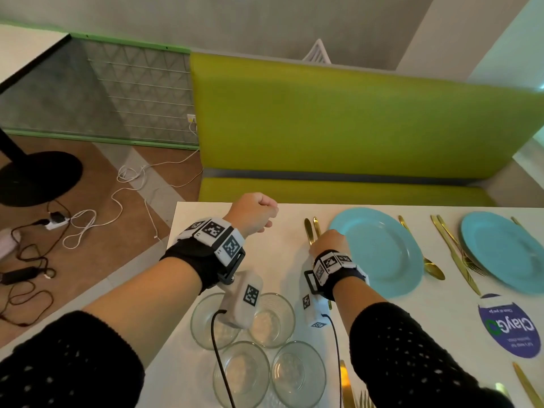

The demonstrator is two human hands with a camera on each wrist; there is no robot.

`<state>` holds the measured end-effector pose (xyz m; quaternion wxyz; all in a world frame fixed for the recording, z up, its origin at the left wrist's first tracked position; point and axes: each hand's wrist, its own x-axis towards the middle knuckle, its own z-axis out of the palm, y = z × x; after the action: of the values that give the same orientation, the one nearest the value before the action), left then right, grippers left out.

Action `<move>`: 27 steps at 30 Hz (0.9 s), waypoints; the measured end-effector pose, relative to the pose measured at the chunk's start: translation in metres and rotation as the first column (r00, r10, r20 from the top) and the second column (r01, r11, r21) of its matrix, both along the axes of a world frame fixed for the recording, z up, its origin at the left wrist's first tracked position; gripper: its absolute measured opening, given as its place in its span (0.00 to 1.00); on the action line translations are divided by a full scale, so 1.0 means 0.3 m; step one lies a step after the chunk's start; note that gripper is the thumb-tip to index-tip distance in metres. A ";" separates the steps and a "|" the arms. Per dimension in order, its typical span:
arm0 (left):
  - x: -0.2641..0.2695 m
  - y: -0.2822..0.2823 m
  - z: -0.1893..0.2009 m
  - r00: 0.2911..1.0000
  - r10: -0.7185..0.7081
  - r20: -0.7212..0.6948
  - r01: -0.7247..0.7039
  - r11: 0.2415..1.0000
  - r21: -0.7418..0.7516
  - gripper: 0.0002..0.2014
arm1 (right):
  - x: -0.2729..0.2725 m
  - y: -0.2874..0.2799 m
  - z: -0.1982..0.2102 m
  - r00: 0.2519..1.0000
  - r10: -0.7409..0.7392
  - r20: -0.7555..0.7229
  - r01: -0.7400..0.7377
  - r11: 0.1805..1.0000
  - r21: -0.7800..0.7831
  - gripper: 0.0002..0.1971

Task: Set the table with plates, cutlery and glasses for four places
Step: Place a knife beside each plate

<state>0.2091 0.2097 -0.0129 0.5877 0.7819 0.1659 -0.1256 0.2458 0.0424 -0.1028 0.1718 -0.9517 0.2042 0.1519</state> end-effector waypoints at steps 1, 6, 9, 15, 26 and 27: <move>0.001 0.000 -0.001 1.000 0.001 0.000 -0.001 1.000 0.000 0.04 | 0.002 0.000 0.001 1.000 0.008 0.003 -0.008 1.000 -0.002 0.08; -0.001 -0.001 0.001 1.000 0.005 0.002 -0.005 1.000 0.002 0.03 | 0.011 0.002 0.005 1.000 -0.010 0.021 0.010 1.000 0.009 0.08; -0.006 -0.001 0.001 1.000 0.008 0.003 -0.008 1.000 0.002 0.03 | 0.009 0.006 0.005 0.999 -0.023 0.027 0.023 1.000 0.005 0.08; -0.024 -0.004 0.012 1.000 0.010 0.011 -0.011 1.000 0.000 0.03 | -0.003 0.006 0.006 0.999 0.003 0.042 -0.002 1.000 -0.024 0.08; -0.159 -0.087 0.102 0.996 -0.058 0.065 0.062 0.996 -0.063 0.04 | -0.139 -0.136 0.214 0.976 0.213 0.054 -0.202 0.967 -0.157 0.14; -0.183 -0.105 0.114 0.995 -0.077 0.070 0.082 0.995 -0.061 0.05 | -0.171 -0.160 0.243 0.975 0.216 0.053 -0.206 0.967 -0.151 0.16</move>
<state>0.1543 0.1783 0.0212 0.6122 0.7725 0.1105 -0.1274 0.1944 -0.0057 -0.0301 0.0920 -0.9827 0.1062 0.1211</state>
